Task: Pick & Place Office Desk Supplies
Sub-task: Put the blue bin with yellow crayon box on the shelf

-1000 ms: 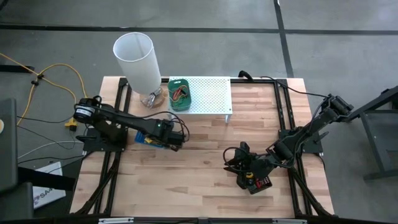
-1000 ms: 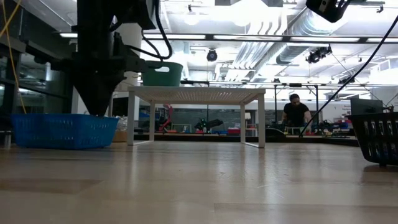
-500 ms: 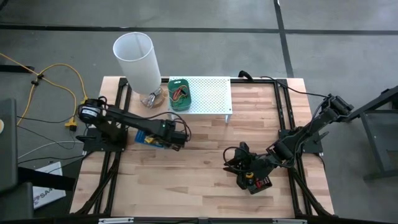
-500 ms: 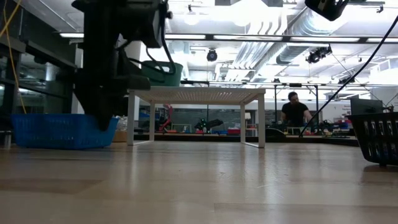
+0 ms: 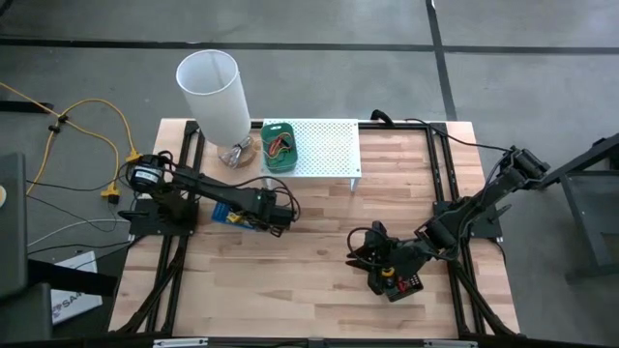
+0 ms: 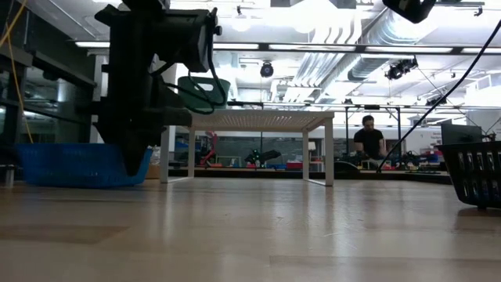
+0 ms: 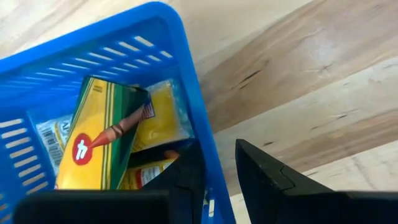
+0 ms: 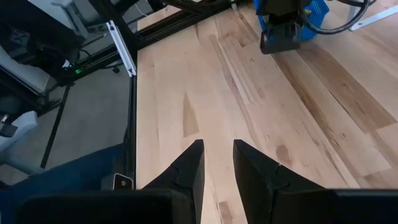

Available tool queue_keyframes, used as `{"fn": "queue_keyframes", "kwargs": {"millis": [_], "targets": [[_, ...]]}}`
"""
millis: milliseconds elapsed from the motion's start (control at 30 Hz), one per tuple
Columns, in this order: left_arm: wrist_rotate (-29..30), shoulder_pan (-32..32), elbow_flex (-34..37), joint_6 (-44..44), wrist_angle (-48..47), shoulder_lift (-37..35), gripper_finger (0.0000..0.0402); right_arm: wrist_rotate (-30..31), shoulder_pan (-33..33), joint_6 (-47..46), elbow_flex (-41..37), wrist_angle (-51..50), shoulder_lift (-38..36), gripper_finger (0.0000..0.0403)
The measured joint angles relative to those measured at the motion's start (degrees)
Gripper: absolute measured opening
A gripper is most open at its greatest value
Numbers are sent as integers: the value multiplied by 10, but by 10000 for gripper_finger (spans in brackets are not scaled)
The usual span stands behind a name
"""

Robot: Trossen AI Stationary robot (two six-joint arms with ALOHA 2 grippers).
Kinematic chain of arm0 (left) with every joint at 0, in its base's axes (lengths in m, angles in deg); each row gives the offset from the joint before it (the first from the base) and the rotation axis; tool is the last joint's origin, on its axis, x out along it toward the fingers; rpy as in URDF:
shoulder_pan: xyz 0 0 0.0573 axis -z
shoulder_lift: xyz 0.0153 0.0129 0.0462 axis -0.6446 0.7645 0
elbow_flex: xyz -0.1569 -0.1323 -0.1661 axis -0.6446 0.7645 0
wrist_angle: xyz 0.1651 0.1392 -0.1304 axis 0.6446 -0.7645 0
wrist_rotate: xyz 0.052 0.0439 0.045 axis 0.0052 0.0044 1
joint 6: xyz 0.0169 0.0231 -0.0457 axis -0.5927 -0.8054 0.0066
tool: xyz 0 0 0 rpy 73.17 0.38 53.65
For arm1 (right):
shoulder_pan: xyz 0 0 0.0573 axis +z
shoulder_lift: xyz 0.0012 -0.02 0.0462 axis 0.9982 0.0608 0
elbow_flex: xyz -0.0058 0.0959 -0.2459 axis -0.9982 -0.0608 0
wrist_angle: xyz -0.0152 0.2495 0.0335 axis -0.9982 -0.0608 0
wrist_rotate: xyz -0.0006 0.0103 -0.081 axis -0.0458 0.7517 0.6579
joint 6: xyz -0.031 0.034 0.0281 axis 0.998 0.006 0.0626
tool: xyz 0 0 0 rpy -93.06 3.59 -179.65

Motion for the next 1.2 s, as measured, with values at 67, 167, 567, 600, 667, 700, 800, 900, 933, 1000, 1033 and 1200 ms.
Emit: {"fn": "queue_keyframes", "kwargs": {"millis": [67,167,567,600,667,700,800,900,933,1000,1033,1200], "targets": [[-1,0,0,-5,10,2,81,0,0,0,0,1,0,73],[-2,0,0,-6,10,2,81,0,0,0,0,3,0,73],[-11,-4,28,-16,44,2,81,0,0,0,0,3,0,73],[-13,-4,29,-16,43,2,81,0,0,0,0,3,0,73],[-13,-4,29,-16,43,2,81,0,0,0,0,3,0,73],[-13,-4,29,-16,43,2,81,0,0,0,0,3,0,73],[-13,-4,29,-15,43,2,79,0,0,0,0,3,0,73],[-13,-4,29,-16,43,2,65,0,0,0,0,3,0,73],[-13,-4,29,-18,43,2,58,0,0,0,0,3,0,73],[-11,-4,29,-18,41,2,43,0,0,0,0,3,0,73],[-11,-4,29,-18,41,2,34,0,0,0,0,3,0,73],[-10,-4,29,-22,42,2,4,0,0,0,0,3,0,73]]}}
